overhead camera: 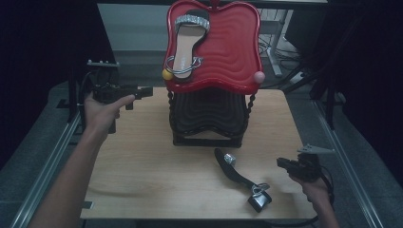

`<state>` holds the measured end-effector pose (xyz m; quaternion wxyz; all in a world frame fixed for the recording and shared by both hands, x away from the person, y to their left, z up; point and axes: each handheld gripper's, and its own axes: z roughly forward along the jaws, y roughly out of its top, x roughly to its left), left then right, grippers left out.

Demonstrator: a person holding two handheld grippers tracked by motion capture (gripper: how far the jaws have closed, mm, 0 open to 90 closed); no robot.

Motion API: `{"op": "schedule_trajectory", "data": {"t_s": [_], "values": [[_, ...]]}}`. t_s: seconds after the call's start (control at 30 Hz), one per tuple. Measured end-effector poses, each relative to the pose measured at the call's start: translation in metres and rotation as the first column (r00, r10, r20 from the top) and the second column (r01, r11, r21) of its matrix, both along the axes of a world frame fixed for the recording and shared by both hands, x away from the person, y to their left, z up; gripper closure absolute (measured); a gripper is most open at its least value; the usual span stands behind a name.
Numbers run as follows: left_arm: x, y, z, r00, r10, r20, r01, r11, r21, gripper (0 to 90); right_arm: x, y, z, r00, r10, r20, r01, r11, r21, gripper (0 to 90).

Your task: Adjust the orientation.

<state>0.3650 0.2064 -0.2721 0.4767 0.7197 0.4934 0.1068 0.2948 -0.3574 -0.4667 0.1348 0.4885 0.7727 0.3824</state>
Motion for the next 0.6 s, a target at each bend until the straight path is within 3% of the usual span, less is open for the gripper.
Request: {"op": "schedule_trajectory", "data": {"t_s": [0.23, 0.6], "values": [[0.0, -0.001, -0.011, 0.9998, -0.007, -0.017, 0.007, 0.9999, 0.012, 32.2, -0.003, 0.034, 0.01, 0.9903, 0.128, -0.054, -0.131, 0.989, -0.062, 90.0], [-0.006, 0.001, -0.02, 0.9993, -0.001, -0.038, 0.001, 1.0, 0.009, 32.3, -0.008, 0.08, 0.002, 0.9599, 0.262, -0.1, -0.275, 0.948, -0.16, 90.0]]}}
